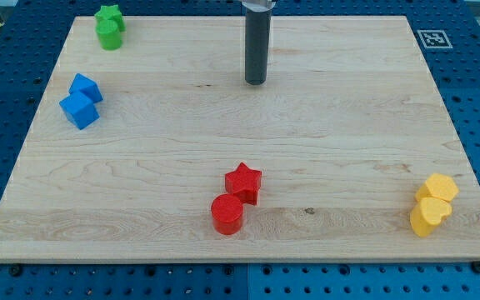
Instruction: Move the yellow hexagon diagonal to the yellow heart
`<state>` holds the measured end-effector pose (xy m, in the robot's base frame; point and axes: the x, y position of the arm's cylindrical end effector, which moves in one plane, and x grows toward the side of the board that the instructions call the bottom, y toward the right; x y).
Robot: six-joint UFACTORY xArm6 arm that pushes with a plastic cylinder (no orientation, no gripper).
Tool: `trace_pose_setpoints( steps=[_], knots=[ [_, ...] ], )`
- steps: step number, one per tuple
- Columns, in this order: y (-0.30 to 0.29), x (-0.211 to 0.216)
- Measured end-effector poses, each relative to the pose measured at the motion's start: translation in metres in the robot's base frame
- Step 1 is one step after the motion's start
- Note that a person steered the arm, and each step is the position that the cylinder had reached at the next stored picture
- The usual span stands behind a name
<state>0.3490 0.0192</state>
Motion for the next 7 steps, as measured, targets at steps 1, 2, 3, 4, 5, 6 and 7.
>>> trace_pose_setpoints(
  steps=[1, 2, 3, 4, 5, 6, 7],
  knots=[
    [0.000, 0.000],
    [0.000, 0.001],
    [0.000, 0.001],
    [0.000, 0.006],
    [0.002, 0.009],
    [0.048, 0.031],
    [0.104, 0.088]
  ],
)
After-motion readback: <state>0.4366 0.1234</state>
